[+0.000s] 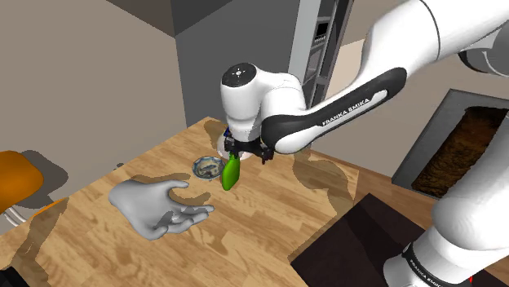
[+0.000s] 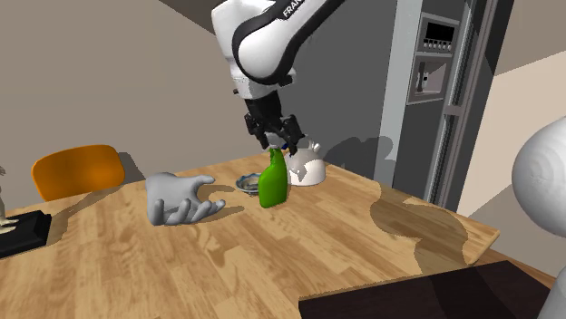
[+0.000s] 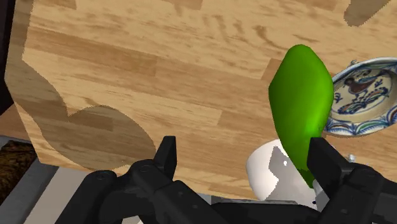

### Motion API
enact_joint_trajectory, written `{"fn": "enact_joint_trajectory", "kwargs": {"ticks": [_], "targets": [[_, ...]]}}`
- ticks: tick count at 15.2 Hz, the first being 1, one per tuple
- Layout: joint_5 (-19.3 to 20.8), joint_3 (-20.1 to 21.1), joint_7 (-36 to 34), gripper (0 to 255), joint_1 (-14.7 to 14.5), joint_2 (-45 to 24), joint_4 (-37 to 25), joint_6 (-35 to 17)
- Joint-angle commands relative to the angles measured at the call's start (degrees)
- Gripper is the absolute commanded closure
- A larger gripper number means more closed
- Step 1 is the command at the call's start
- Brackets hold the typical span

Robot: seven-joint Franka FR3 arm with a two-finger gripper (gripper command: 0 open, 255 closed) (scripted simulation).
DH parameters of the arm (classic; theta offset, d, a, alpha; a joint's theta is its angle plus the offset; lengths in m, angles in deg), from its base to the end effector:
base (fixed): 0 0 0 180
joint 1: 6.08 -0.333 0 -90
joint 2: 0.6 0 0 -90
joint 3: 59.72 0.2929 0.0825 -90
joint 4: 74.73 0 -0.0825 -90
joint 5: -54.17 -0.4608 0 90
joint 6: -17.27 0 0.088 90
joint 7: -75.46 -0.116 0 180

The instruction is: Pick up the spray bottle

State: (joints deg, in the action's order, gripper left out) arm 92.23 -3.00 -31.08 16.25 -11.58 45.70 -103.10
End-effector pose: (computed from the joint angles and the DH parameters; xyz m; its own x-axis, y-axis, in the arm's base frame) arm 0.5254 0.3201 0.2875 0.5836 -0.7128 0.3890 -0.7818 -0.6227 0.0318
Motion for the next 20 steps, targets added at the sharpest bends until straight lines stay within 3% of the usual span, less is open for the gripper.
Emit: {"fn": "enact_joint_trajectory", "kwargs": {"ticks": [1,4,8,18,19,20], "targets": [[8.0,-2.9,-7.9,0,-4.9,-8.3,-5.8,4.4],[14.0,-8.3,-14.2,0,-12.0,-16.9,-14.0,9.1],[19.0,-14.1,-19.3,0,-19.6,-26.9,-26.1,14.4],[21.8,-16.5,-22.2,0,-21.4,-31.3,-27.1,12.5],[21.9,-16.5,-22.1,255,-21.5,-31.4,-27.2,12.5],[21.9,-16.5,-22.1,255,-21.5,-31.4,-27.2,12.5]]}}
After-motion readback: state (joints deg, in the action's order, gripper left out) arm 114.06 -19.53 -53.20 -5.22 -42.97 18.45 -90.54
